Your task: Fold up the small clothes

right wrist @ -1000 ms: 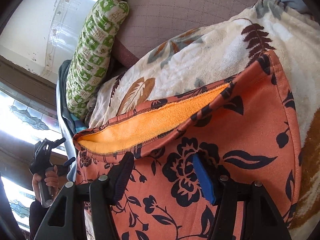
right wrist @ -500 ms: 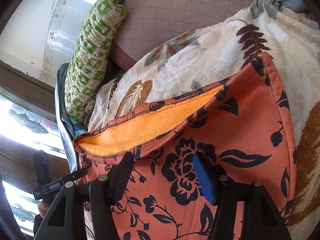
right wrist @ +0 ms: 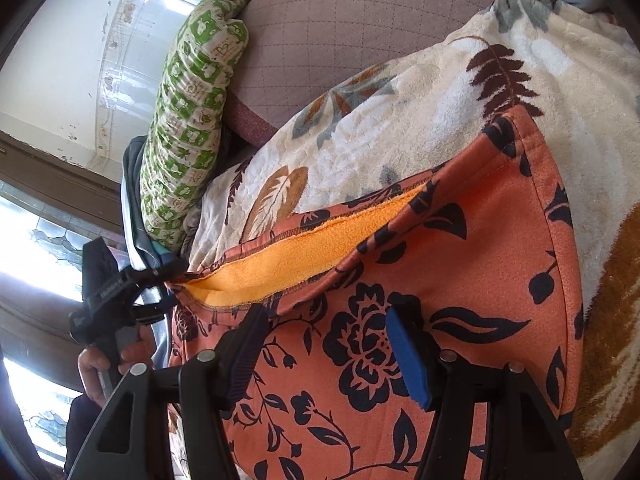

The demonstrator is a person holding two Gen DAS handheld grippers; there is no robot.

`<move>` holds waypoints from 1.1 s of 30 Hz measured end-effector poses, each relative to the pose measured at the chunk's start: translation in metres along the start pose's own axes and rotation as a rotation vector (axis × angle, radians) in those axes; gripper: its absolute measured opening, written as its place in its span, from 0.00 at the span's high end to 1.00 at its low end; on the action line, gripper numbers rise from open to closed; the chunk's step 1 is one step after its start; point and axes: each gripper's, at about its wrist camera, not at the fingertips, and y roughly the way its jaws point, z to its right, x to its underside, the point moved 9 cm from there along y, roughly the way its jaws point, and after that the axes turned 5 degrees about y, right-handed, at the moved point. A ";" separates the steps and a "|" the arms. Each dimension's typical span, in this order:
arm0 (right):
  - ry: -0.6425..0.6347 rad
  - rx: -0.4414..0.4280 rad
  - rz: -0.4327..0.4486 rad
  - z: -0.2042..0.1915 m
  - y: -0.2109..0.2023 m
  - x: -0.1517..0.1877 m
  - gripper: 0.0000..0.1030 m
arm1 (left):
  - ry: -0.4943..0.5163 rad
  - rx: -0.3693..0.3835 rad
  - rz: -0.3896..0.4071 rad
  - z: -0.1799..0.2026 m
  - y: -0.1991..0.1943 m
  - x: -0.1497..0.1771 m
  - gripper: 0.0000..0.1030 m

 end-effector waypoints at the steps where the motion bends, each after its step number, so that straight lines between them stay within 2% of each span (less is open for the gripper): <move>1: 0.000 -0.006 -0.002 -0.001 0.001 0.001 0.38 | -0.028 0.007 0.036 -0.002 -0.006 -0.010 0.12; 4: -0.007 -0.014 0.005 -0.004 0.001 0.000 0.38 | -0.103 0.024 0.127 -0.011 -0.024 -0.028 0.12; 6: -0.013 -0.024 0.005 -0.007 0.001 0.000 0.38 | -0.092 0.008 0.137 -0.017 -0.032 -0.025 0.11; 9: -0.048 -0.038 -0.013 -0.015 0.004 0.004 0.38 | -0.003 0.043 0.061 -0.015 -0.030 0.000 0.12; 14: -0.140 -0.057 -0.069 -0.032 0.015 0.021 0.38 | 0.200 0.083 -0.116 0.000 -0.008 0.066 0.12; 16: -0.172 -0.027 -0.084 -0.034 0.022 0.028 0.38 | 0.263 0.102 -0.173 0.012 0.003 0.086 0.12; 18: -0.156 0.018 -0.073 -0.026 0.025 0.027 0.38 | 0.298 0.108 -0.204 0.025 0.014 0.094 0.12; 22: -0.053 0.037 -0.042 -0.002 0.020 0.013 0.39 | 0.324 0.121 -0.225 0.057 0.034 0.090 0.12; 25: 0.019 -0.002 -0.027 0.009 0.013 0.005 0.39 | 0.286 0.123 -0.207 0.078 0.053 0.066 0.12; 28: 0.025 -0.011 0.001 0.009 0.007 0.000 0.39 | 0.219 0.084 -0.126 0.078 0.062 0.029 0.12; 31: 0.046 -0.028 0.030 0.010 0.001 -0.005 0.39 | 0.084 -0.024 -0.042 0.047 0.060 -0.004 0.12; 33: 0.063 -0.043 0.038 0.012 -0.002 -0.007 0.39 | -0.015 -0.022 -0.049 0.024 0.054 -0.005 0.12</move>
